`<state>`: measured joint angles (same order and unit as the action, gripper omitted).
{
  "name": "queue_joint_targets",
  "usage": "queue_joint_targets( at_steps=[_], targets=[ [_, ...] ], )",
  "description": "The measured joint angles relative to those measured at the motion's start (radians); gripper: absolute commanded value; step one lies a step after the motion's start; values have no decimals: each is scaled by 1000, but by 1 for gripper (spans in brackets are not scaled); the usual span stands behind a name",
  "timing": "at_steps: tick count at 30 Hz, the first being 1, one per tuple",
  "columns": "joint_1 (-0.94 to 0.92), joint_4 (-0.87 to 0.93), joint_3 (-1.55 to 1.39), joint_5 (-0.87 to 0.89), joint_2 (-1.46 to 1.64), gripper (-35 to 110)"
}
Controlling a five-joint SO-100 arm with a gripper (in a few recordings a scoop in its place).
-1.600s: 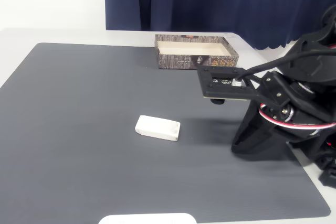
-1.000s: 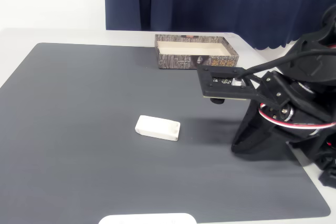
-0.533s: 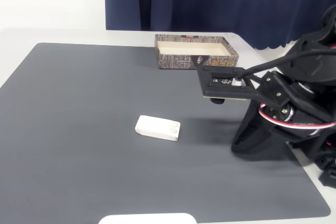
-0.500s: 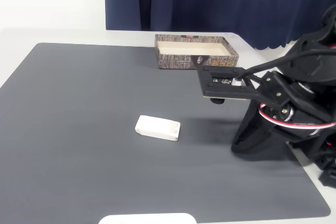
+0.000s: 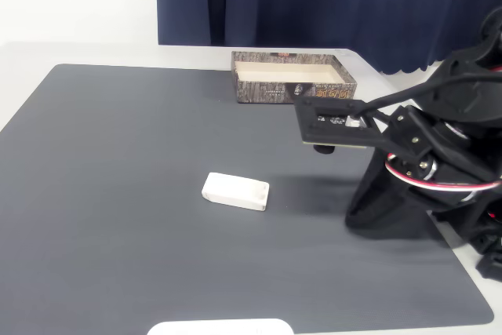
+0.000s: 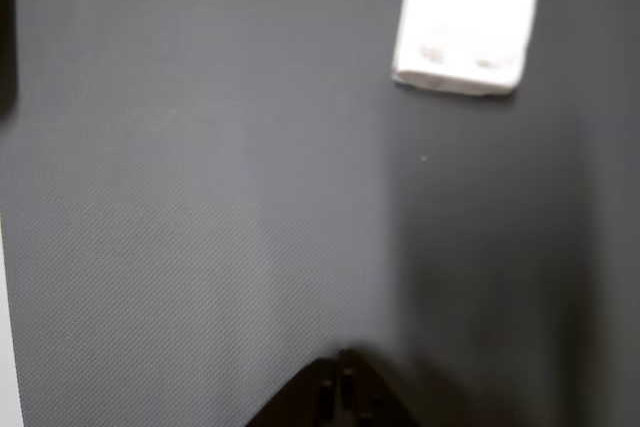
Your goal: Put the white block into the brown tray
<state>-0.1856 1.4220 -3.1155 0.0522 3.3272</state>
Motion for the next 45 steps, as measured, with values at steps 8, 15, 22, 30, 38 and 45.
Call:
queue_joint_targets(
  at_steps=[8,15,22,30,38,45],
  targets=[
    [9,-38,0,3,-38,0],
    [8,-313,71,8,-321,0],
    [-38,-353,288,-95,-653,0],
    [-89,-353,618,-161,-1028,0],
    [-144,-365,859,-166,-1299,0],
    [-184,-423,971,-175,-1450,0]
  ],
)
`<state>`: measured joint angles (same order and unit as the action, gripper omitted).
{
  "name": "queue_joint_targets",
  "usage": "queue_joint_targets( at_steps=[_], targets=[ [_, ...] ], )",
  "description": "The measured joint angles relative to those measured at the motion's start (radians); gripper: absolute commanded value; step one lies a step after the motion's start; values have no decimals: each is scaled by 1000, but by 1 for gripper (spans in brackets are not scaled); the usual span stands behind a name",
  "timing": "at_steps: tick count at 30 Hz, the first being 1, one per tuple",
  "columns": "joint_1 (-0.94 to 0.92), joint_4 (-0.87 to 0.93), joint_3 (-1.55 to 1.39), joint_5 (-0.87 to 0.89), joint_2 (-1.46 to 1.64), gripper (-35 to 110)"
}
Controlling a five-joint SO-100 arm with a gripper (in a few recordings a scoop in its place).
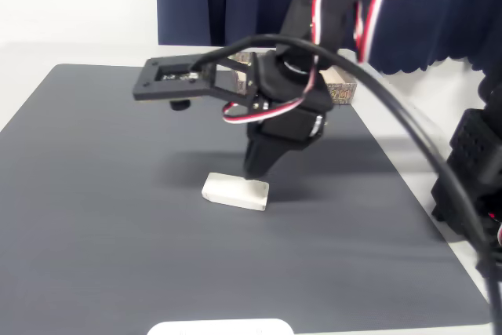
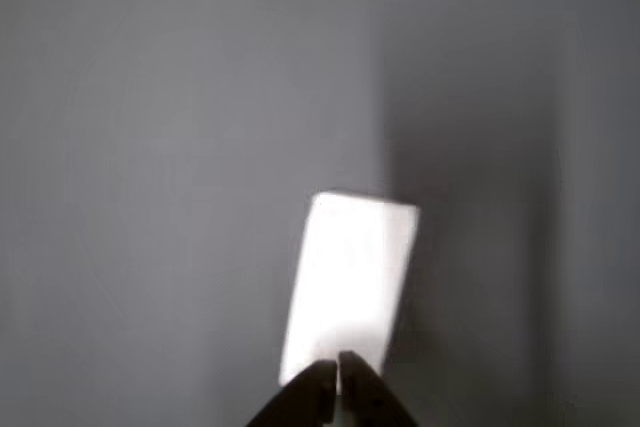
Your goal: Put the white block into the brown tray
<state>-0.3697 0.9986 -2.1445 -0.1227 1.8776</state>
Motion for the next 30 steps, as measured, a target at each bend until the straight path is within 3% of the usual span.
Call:
queue_joint_targets(
  at_steps=[23,30],
  targets=[
    [-26,37,74,-146,-78,0],
    [-57,38,92,-152,-78,19]
  ],
)
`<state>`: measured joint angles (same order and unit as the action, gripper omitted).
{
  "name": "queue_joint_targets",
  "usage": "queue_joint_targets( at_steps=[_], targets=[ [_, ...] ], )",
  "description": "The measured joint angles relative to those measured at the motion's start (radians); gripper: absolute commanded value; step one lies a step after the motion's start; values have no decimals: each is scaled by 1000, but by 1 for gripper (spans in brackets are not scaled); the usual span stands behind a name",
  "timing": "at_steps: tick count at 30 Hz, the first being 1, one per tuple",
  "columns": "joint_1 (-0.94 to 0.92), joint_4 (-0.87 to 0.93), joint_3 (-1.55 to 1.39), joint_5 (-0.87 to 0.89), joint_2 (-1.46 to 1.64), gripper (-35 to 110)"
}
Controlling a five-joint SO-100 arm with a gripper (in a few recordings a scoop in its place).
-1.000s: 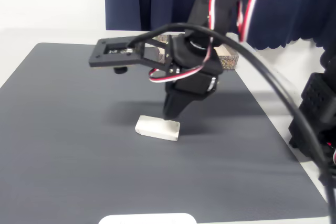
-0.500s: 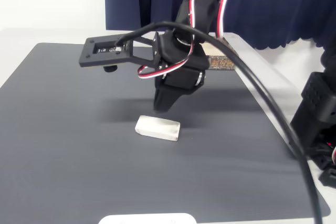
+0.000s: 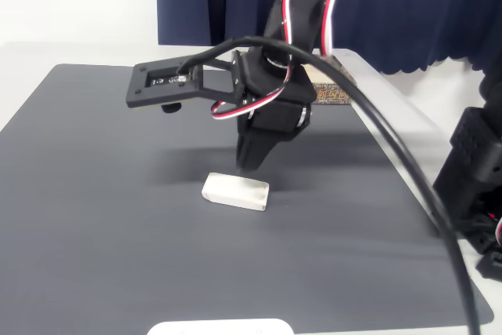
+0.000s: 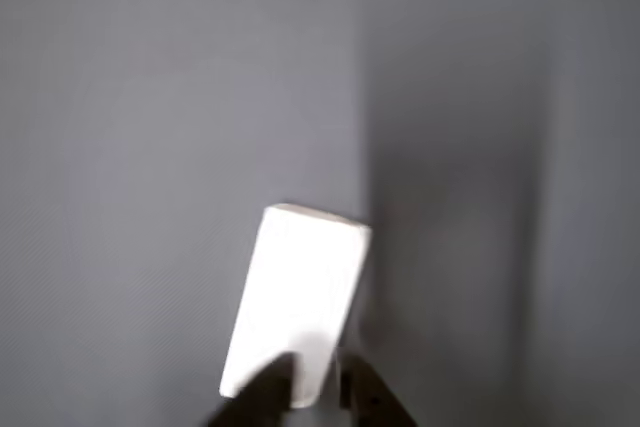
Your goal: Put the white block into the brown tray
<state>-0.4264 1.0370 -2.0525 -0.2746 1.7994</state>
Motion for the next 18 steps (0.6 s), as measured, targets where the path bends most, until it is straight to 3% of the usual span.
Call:
queue_joint_targets(
  at_steps=[9,18],
  targets=[
    [-11,0,6,31,-8,35],
    [-58,26,25,29,-8,37]
  ],
)
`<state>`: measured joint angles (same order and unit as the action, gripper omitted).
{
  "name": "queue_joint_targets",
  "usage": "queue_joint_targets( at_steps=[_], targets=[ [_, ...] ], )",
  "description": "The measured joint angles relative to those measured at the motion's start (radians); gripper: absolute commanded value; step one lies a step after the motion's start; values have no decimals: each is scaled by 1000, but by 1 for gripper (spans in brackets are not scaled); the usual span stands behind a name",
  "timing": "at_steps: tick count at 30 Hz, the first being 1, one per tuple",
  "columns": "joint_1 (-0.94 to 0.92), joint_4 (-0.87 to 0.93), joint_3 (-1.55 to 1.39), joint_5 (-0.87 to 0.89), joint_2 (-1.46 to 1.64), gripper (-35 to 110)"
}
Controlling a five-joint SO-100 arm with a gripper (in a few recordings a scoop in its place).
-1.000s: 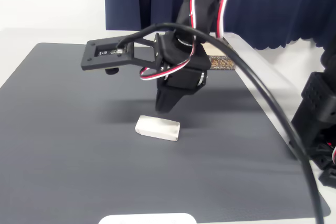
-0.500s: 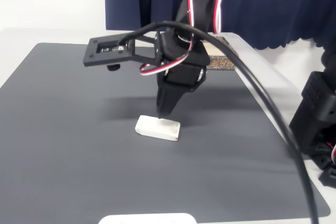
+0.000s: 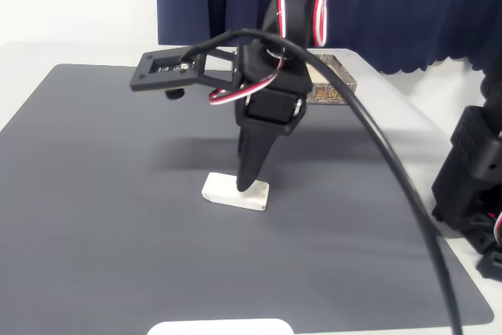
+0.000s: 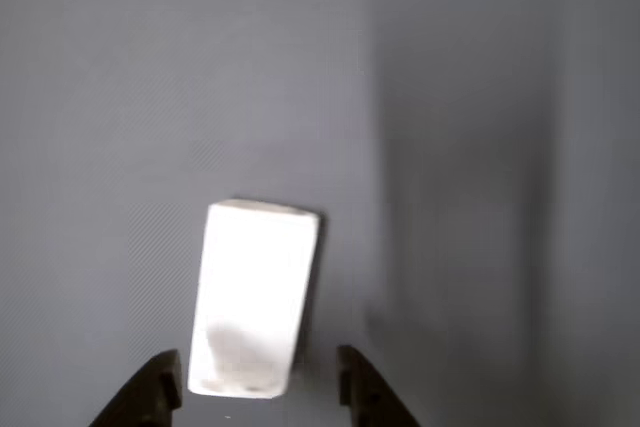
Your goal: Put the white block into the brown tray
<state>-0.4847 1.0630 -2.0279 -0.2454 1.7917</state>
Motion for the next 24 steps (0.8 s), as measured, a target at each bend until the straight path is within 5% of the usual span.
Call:
queue_joint_targets(
  at_steps=[24],
  targets=[
    [15,2,44,49,-109,42]
  ],
)
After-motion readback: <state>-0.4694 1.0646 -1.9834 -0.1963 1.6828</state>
